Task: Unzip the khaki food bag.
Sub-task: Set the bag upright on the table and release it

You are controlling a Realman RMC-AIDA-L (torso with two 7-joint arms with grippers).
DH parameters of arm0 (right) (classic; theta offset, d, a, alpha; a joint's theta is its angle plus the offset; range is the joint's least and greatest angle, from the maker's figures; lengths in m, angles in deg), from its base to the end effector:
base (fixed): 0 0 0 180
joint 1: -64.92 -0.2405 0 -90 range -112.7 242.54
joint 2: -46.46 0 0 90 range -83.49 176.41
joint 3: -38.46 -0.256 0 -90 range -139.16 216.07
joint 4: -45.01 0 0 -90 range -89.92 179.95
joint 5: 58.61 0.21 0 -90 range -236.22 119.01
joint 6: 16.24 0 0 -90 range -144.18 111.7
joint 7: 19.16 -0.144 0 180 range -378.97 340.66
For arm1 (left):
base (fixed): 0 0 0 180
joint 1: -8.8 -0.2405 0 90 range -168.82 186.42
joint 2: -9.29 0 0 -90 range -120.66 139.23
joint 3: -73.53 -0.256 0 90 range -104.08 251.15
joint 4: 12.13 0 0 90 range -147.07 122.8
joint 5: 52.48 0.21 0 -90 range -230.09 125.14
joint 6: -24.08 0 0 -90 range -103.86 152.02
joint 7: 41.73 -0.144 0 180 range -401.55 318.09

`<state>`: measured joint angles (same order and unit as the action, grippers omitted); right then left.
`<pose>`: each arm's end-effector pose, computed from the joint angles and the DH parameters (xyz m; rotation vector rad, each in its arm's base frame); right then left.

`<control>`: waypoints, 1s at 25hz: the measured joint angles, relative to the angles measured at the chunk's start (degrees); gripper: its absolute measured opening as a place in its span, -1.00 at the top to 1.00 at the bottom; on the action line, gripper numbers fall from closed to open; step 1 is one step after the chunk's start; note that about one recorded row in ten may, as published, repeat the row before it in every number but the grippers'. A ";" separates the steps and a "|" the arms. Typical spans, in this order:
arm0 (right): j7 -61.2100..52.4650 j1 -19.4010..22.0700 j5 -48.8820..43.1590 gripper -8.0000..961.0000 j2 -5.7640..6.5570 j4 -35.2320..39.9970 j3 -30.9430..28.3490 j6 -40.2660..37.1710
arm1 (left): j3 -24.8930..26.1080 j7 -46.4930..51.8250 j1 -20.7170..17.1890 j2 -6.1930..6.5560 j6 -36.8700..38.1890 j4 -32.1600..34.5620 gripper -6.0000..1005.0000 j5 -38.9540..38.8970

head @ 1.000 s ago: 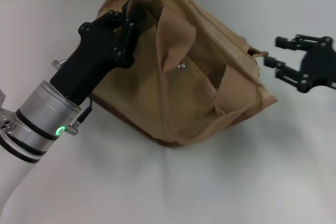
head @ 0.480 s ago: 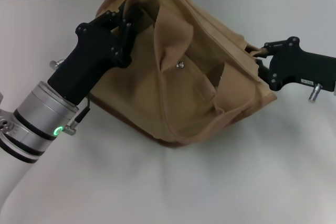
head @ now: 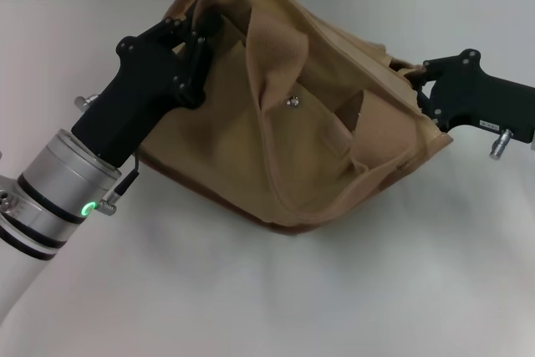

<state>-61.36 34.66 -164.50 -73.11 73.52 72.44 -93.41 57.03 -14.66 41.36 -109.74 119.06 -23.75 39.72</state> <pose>0.2831 0.3477 -0.0065 -2.4341 0.0807 0.5728 -0.2290 0.2941 -0.0505 -1.9966 -0.4252 -1.3868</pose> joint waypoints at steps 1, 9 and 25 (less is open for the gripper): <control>0.02 0.14 0.62 0.93 0.03 -0.22 -0.15 -0.34 | -0.20 0.00 -0.09 0.02 0.00 0.13 0.81 -0.01; -3.70 3.14 13.63 0.94 0.41 -0.45 -0.43 -2.98 | -1.79 3.61 -3.01 -0.14 0.15 -0.70 0.81 0.14; -11.03 2.84 19.50 0.70 0.31 -2.57 -0.76 -4.39 | -8.99 10.13 -7.37 0.09 6.56 4.60 0.49 0.03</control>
<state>-72.39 37.50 -145.00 -72.81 70.95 71.68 -97.80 48.04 -4.53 33.99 -109.66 125.62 -19.15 39.75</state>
